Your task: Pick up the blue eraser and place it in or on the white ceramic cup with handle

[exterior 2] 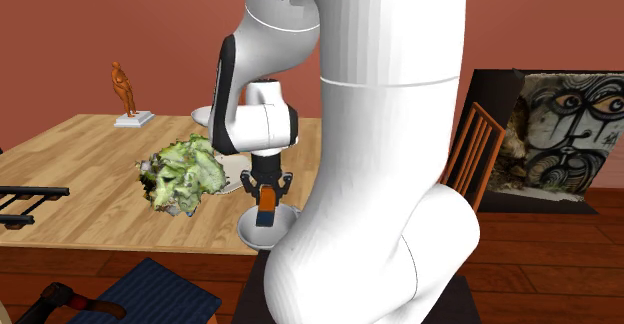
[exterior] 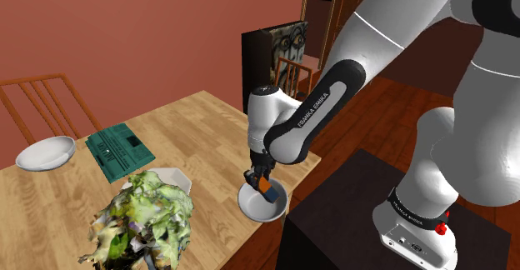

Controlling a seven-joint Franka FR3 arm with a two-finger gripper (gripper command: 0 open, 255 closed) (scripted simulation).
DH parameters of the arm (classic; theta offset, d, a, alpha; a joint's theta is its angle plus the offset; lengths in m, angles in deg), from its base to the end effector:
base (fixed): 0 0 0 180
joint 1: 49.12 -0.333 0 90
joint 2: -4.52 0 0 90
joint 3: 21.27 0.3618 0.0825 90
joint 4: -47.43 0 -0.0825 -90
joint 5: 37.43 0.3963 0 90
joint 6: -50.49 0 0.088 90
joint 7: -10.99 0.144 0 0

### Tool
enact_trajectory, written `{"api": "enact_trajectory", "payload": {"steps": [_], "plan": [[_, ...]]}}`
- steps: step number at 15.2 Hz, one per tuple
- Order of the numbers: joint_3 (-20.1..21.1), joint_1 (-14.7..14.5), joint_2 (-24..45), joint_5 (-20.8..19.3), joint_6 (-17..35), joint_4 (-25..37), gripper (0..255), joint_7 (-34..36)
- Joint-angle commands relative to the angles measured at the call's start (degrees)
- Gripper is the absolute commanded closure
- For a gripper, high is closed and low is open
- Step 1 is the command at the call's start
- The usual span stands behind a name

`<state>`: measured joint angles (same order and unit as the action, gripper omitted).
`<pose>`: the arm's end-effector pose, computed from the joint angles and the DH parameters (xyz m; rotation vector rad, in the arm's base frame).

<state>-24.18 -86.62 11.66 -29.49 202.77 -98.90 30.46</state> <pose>0.3820 0.2609 0.2183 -3.0917 -0.2181 0.0679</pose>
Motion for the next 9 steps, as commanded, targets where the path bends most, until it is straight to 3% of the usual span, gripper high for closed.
{"api": "enact_trajectory", "payload": {"steps": [1, 9], "plan": [[0.16, 0.07, 1.62, 0.58, 1.63, 0.0, 255, -0.51], [1.46, 0.81, 8.99, 3.2, 8.04, 0.9, 255, -2.77]]}}
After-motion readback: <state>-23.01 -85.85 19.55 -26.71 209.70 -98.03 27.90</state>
